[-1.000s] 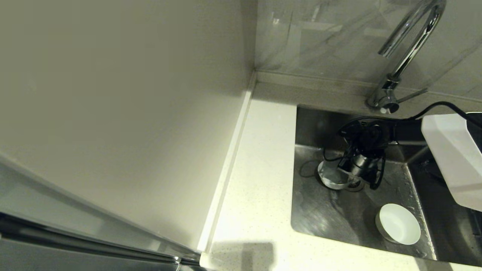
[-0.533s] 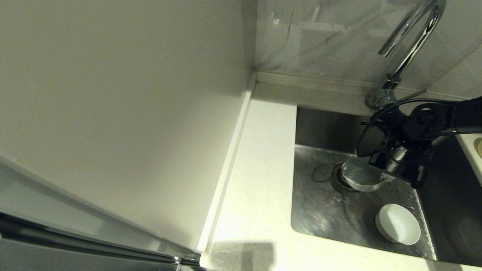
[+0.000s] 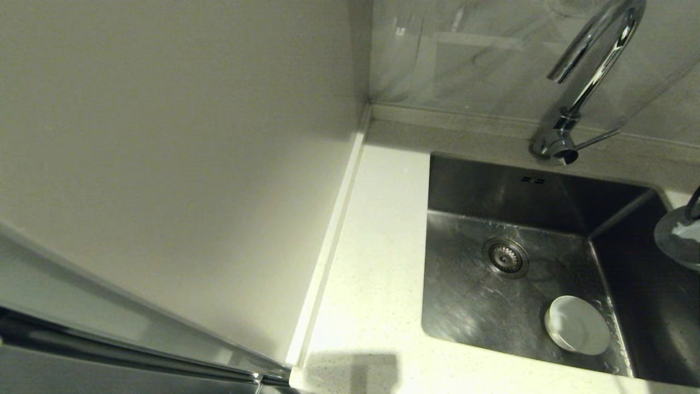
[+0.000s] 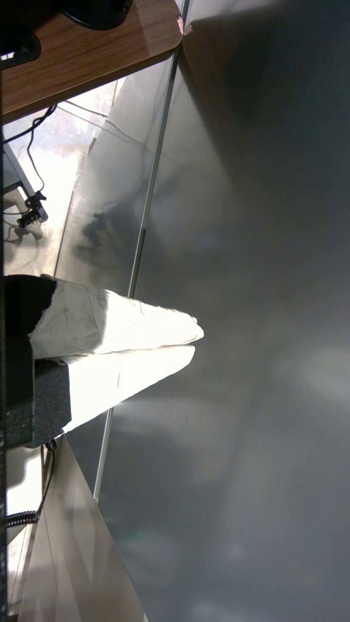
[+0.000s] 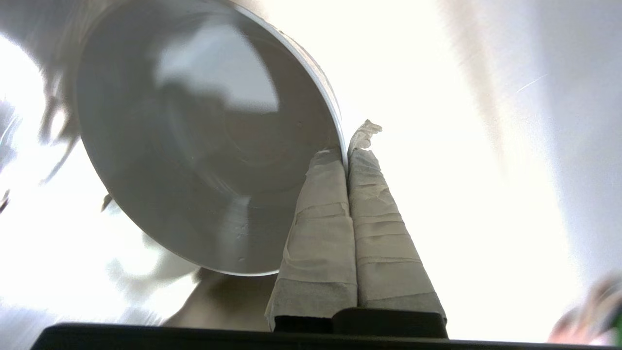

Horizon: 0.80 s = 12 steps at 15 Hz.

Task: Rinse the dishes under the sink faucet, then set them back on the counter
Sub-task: Put a bowl back to the table from the sink

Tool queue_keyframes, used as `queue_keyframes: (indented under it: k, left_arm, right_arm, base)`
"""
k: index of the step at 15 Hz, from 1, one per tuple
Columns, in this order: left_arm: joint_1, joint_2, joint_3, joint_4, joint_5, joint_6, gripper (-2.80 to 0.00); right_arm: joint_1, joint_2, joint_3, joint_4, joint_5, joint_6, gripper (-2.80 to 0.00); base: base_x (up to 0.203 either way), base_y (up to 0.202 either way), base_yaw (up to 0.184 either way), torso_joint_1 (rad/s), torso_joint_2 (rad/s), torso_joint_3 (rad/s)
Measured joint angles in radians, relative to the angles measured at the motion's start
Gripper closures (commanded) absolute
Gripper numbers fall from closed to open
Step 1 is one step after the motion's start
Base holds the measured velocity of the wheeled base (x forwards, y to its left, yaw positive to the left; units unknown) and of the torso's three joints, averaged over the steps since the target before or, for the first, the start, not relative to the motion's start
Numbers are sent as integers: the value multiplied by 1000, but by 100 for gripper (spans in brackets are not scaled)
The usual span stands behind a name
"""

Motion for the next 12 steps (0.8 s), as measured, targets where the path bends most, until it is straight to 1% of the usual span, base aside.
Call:
queue_keyframes:
  k: [2, 4, 5, 6, 8, 9, 10, 12]
  left_arm:
    - [0, 0, 0, 0, 0, 0, 0]
    - [0, 0, 0, 0, 0, 0, 0]
    - [0, 0, 0, 0, 0, 0, 0]
    - [0, 0, 0, 0, 0, 0, 0]
    - [0, 0, 0, 0, 0, -1, 0]
    - [0, 0, 0, 0, 0, 0, 0]
    - [0, 0, 0, 0, 0, 0, 0]
    - [0, 0, 0, 0, 0, 0, 0]
  right_arm:
    - [-29, -51, 32, -209, -14, -194, 0]
    - [-41, -93, 82, -475, 2, -419, 0]
    - [-44, -113, 111, -641, 34, -546, 0]
    - [-46, -132, 135, -795, 84, -655, 0]
    - [-54, -171, 173, -1092, 208, -827, 0]
    - [-64, -189, 188, -1218, 246, -866, 0]
    - [-71, -202, 212, -1316, 256, -859, 0]
    - [-78, -219, 290, -1495, 259, -804, 0]
  base:
    - [0, 0, 0, 0, 0, 0]
    - [0, 0, 0, 0, 0, 0]
    - [0, 0, 0, 0, 0, 0]
    - [0, 0, 0, 0, 0, 0]
    - [0, 0, 0, 0, 0, 0]
    - [0, 0, 0, 0, 0, 0]
    - [0, 0, 0, 0, 0, 0]
    - [0, 0, 0, 0, 0, 0]
